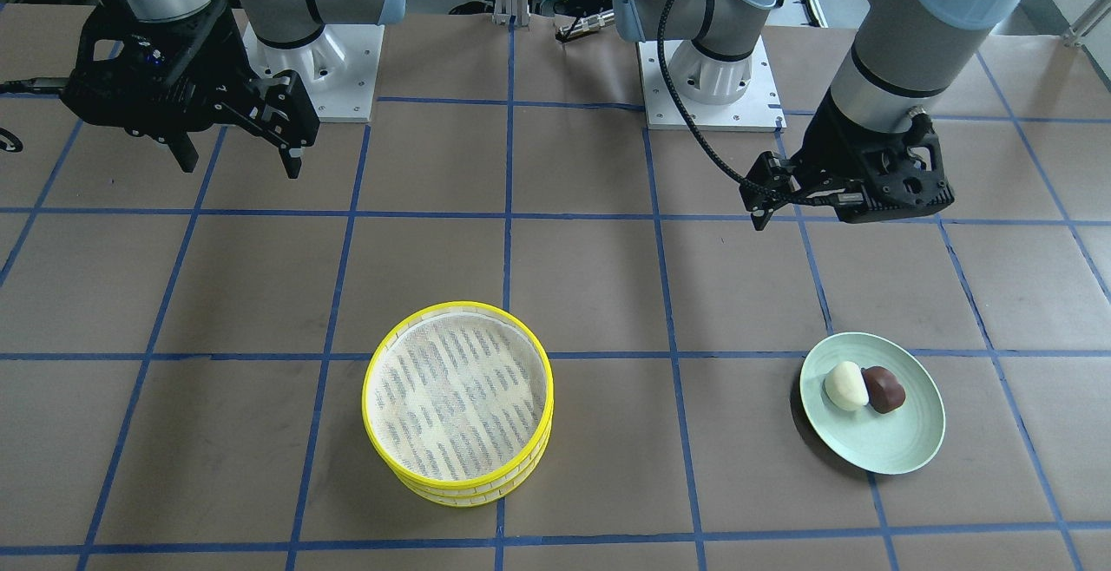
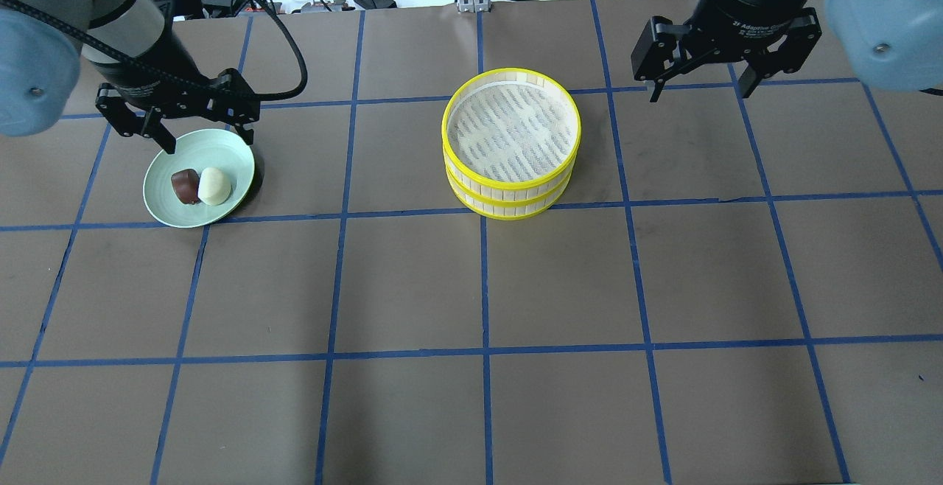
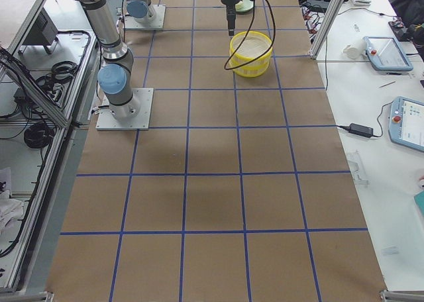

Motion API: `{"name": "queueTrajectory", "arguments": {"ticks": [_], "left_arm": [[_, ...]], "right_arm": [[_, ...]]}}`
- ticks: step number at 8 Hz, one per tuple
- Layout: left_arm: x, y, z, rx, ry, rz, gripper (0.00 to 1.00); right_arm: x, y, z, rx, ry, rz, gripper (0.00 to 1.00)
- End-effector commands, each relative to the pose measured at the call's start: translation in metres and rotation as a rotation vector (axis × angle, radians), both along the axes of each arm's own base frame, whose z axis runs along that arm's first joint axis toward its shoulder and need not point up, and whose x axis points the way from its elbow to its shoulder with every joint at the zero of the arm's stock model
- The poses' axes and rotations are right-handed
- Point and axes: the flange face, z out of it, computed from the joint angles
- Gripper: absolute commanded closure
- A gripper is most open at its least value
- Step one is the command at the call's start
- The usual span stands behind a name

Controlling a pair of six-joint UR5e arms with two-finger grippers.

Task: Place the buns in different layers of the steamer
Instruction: 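Lower the left gripper to the white bun while the right reaches the steamer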

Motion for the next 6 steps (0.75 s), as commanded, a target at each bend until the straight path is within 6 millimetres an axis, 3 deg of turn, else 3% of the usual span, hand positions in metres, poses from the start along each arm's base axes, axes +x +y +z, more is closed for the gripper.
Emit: {"name": "queueTrajectory", "arguments": {"ticks": [1,3,5,6], "left_arm": [[0.063,-0.02,-0.03,0.052,0.01,0.007,0.0],[0.082,-0.054,-0.08,0.035,0.01,0.011,0.0],[0.096,-0.079,-0.141,0.034,0.009,-0.211,0.0],[0.101,-0.088,-0.166,0.04,0.012,-0.24,0.0]], "right_arm": [[0.01,-0.034,-0.029,-0.028,-0.04,-0.015,0.0],[0.032,-0.074,-0.08,-0.036,-0.045,-0.01,0.0],[0.045,-0.101,-0.122,-0.044,-0.055,-0.038,0.0],[0.06,-0.113,-0.153,-0.036,-0.055,-0.04,0.0]]}}
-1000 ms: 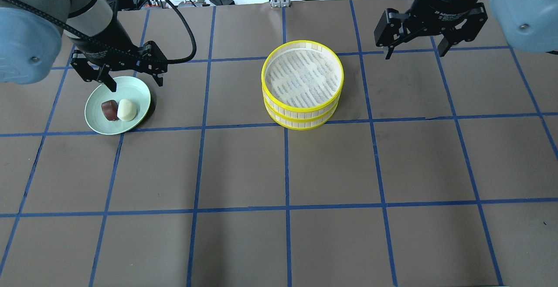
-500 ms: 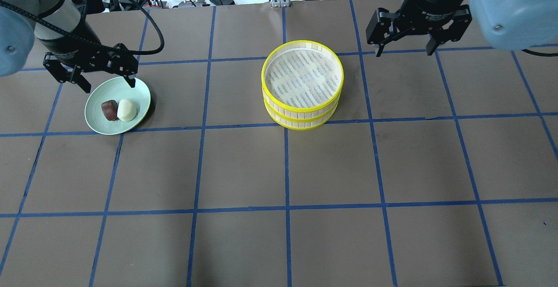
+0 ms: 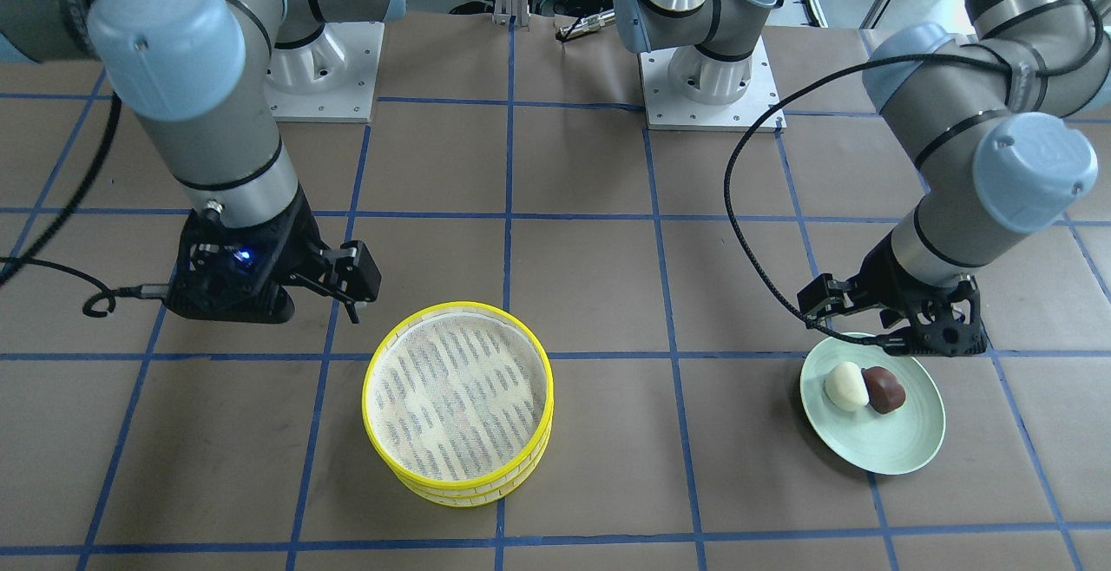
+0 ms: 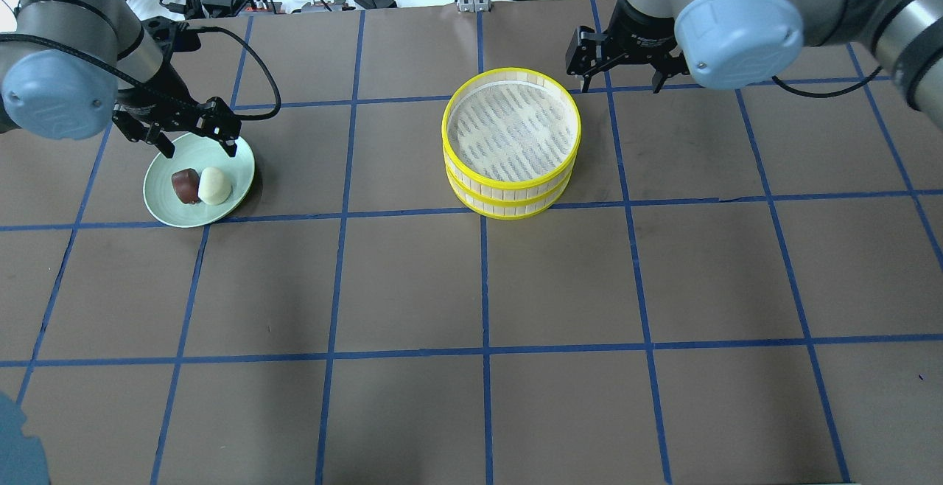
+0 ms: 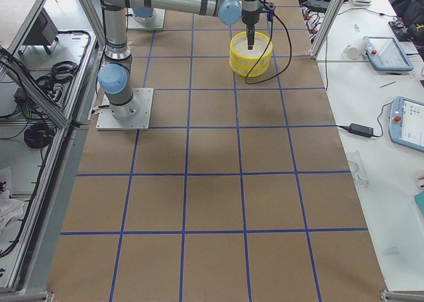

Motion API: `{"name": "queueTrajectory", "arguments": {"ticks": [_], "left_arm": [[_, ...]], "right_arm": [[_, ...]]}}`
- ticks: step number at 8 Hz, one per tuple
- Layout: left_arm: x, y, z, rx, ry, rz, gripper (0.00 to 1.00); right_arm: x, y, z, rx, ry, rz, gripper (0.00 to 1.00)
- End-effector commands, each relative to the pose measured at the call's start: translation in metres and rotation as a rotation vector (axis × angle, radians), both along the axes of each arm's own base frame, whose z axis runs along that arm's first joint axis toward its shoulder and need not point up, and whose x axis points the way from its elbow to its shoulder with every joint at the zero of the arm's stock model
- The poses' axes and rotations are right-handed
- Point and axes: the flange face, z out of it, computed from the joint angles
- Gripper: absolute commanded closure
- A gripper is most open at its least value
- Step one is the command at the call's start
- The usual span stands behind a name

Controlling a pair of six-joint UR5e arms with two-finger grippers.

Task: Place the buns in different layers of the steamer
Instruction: 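Lower the left gripper to the white bun while the right reaches the steamer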

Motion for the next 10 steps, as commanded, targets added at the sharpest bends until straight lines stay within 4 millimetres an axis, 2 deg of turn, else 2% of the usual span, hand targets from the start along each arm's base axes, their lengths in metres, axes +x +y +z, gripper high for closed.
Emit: {"name": "queueTrajectory", "arguments": {"ticks": [1,2,4,5,7,8,9,10], "left_arm": [[0.015,-0.024,-0.065,0.008,0.006,-0.135,0.0],[0.017,-0.027,-0.074,0.009,0.006,-0.173,0.0],[0.049,-0.026,-0.088,0.044,-0.005,-0.223,0.0],[0.061,-0.028,-0.101,0.054,0.005,-0.213,0.0],[0.063,-0.034,-0.113,0.034,0.004,-0.209,0.0],[0.063,-0.036,-0.11,0.024,0.001,-0.209,0.11],[0.064,-0.038,-0.109,0.019,0.0,-0.21,0.17],[0.064,-0.039,-0.108,0.013,-0.002,-0.212,0.2]], "right_arm": [[0.03,-0.033,-0.067,-0.018,-0.016,-0.047,0.0],[0.032,-0.039,-0.082,-0.005,-0.019,-0.059,0.0],[0.043,-0.043,-0.109,0.009,-0.019,-0.059,0.0],[0.043,-0.044,-0.121,0.024,-0.015,-0.053,0.0],[0.043,-0.045,-0.126,0.019,-0.018,-0.057,0.0],[0.043,-0.043,-0.131,0.026,-0.021,-0.054,0.0],[0.043,-0.043,-0.135,0.032,-0.02,-0.052,0.04],[0.044,-0.043,-0.135,0.033,-0.021,-0.052,0.08]]}}
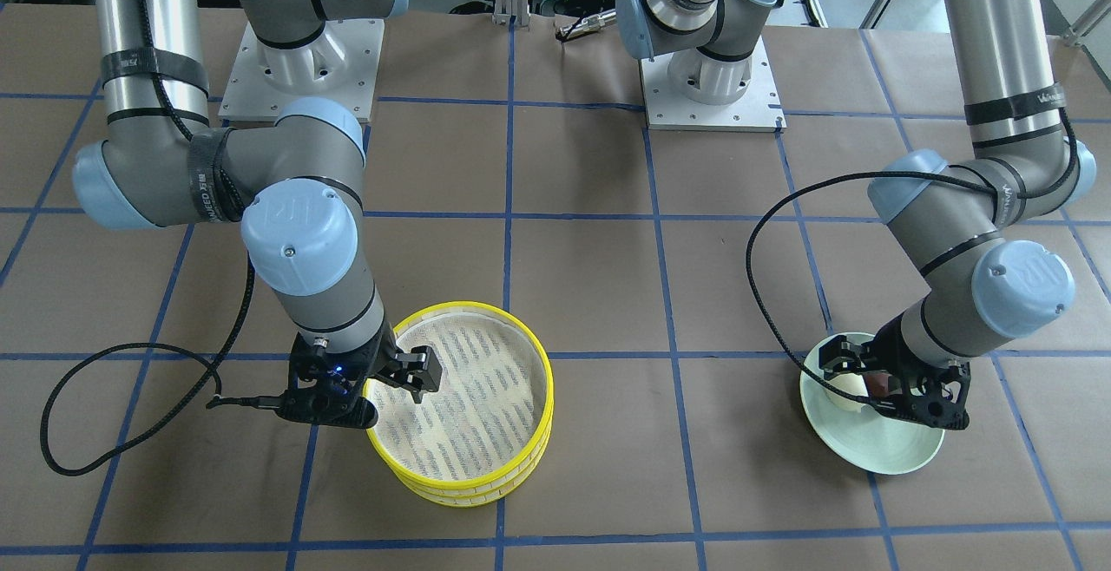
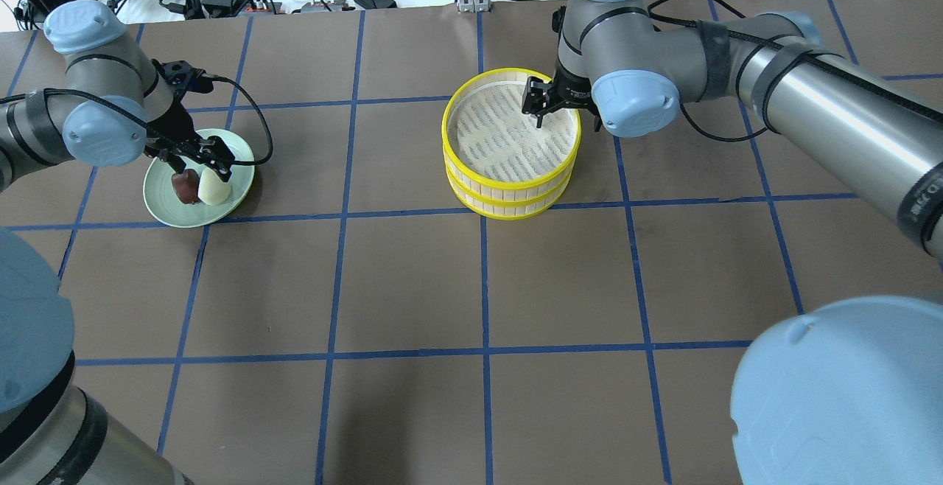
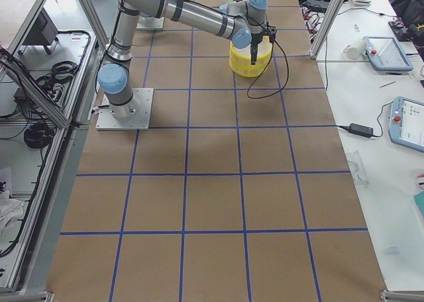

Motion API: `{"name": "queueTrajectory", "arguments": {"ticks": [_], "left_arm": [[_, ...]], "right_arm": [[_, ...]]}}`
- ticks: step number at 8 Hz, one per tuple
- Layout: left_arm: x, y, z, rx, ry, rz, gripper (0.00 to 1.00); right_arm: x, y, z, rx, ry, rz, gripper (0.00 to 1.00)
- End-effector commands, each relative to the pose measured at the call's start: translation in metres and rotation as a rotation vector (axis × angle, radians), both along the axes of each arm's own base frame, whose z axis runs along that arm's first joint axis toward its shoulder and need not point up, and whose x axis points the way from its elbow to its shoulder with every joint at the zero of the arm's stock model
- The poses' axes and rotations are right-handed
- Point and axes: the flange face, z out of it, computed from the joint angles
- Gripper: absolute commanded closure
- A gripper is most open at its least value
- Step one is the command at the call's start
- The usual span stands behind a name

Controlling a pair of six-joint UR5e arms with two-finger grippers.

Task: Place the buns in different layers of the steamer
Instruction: 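Grasp the white bun with the left gripper while the right grips the top tier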

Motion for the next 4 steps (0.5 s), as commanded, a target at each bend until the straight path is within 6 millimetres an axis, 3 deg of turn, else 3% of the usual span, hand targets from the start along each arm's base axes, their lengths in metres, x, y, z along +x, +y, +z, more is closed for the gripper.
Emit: {"name": "queueTrajectory", "arguments": {"ticks": [1,2,4], "left_arm": [[0.001,-0.004,0.0,-0.017,-0.003,-0.002,0.22],[0.002,-0.005,-0.004,-0.014,-0.002,-0.002,0.22],[0.002,-0.008,-0.011,-0.022,-0.003,-0.002,0.22]], "right_arm": [[0.0,0.0,-0.005,0.01,-0.003,0.002,0.21],[0.0,0.001,-0.005,0.011,-0.003,0.0,0.3],[0.0,0.0,-0.006,0.012,-0.001,0.0,0.35]]}}
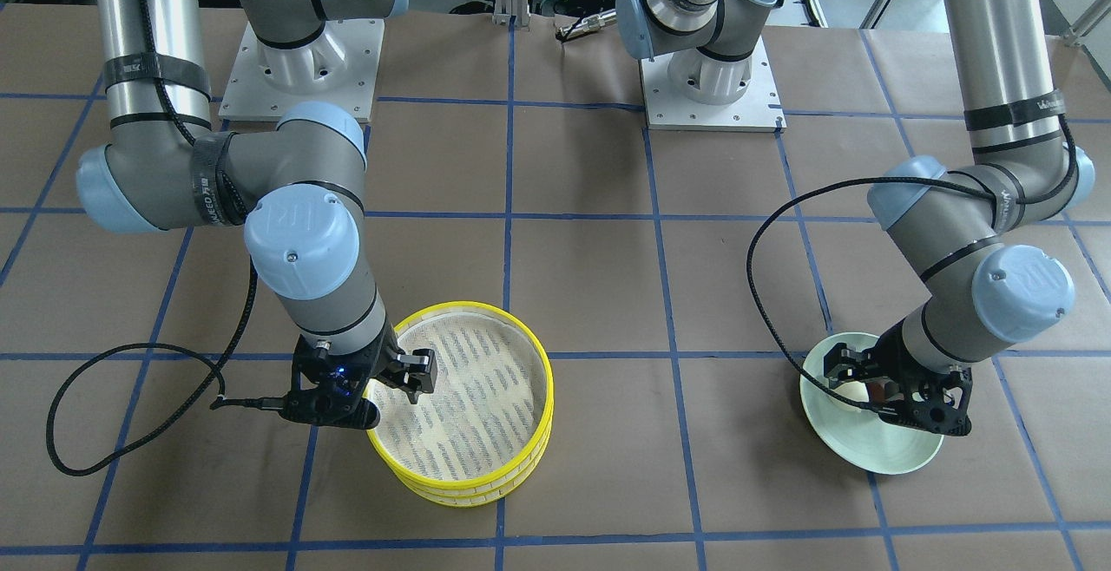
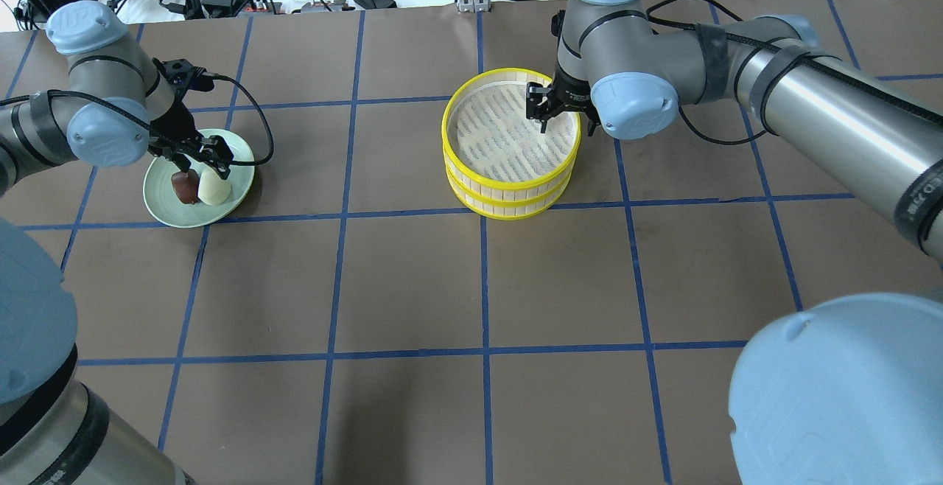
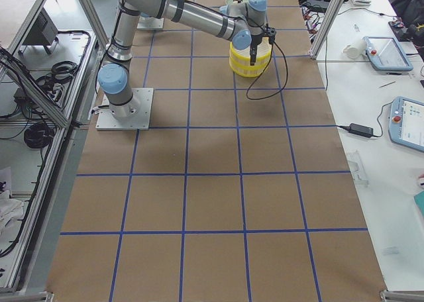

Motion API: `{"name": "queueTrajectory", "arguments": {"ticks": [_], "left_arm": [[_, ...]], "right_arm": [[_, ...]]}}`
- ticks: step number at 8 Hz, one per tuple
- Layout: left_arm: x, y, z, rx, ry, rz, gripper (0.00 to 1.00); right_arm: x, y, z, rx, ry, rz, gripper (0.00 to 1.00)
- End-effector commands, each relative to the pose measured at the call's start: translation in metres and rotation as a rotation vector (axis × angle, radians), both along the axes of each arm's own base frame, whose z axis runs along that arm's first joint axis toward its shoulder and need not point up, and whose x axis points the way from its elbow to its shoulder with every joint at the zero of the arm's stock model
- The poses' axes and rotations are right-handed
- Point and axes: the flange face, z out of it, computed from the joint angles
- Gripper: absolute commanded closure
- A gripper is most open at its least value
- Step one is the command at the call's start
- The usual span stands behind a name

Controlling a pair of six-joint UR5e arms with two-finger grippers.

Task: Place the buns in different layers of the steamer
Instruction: 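Grasp the white bun with the left gripper while the right grips the top tier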

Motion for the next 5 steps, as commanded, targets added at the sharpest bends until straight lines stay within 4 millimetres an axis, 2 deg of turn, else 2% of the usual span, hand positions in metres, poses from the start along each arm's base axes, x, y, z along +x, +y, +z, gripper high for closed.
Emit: {"name": "queueTrajectory", "arguments": {"ticks": [1,2,3,4,5], "left_arm": [[0.001,-0.003,-0.0102,0.0,0.0,0.0,0.22],[0.0003,-0.0033,-0.0112,-0.002,0.008,0.002,0.22],[-0.0041,-0.0049,-0.0123,-0.016,0.053,0.003,0.22],[-0.0043,-0.0049,-0.0123,-0.016,0.055,0.001,0.22],[-0.0043,-0.0049,-0.0123,-0.016,0.055,0.0,0.22]], "right_arm": [[-0.0002,0.0003,-0.0032,0.007,0.002,0.001,0.35],[-0.0003,0.0014,-0.0051,0.01,0.003,0.001,0.35],[-0.0003,0.0015,-0.0053,0.011,0.003,0.004,0.43],[-0.0005,0.0014,-0.0052,0.01,0.005,0.006,0.46],[-0.0013,0.0013,-0.0043,0.01,0.003,0.003,0.55]]}}
